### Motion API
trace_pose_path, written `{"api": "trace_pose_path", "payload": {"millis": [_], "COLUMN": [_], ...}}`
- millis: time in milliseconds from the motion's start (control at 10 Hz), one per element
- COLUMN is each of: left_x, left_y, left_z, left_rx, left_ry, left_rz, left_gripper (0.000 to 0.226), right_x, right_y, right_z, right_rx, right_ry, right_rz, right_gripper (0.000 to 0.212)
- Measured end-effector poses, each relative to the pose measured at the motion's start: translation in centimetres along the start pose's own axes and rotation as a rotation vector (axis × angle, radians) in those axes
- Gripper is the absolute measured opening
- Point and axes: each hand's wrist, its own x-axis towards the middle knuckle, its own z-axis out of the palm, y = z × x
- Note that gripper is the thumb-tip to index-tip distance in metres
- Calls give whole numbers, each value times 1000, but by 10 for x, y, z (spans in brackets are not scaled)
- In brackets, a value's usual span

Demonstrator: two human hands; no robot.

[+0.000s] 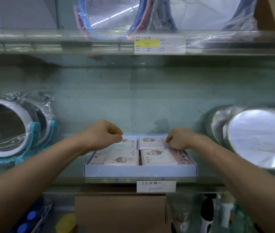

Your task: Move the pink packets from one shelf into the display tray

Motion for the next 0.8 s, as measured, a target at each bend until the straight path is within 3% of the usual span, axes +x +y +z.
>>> {"api": "trace_pose_path", "payload": {"millis": [100, 200, 300, 400, 500, 600, 800], "left_x": [-29, -54, -69, -78, -84, -90, -96], "left_y": [-17, -45, -72, -84, -84, -82, -93], "left_z": [-9, -13, -7, 0, 9, 17, 23], "left_rx": [66, 128, 360, 545, 465, 397, 432], "left_ry": [96, 126, 134, 121, 169, 277, 462], "left_rz": [43, -35, -106, -132, -96, -12, 136], "left_gripper": [19, 63, 97, 84, 44, 19, 24], "right_x": [-34, -78, -124, -150, -151, -147, -154], "right_y": [15, 36, 48, 45, 37, 26, 22], "right_z": [-12, -14, -7, 8, 31, 43, 49], "right_rx": [130, 234, 279, 221, 72, 82, -33], "right_ry": [80, 139, 111, 125, 254, 364, 478], "right_rz": [-57, -55, -2, 6, 34, 54, 94], "right_gripper": [33, 38, 48, 30, 26, 27, 29]}}
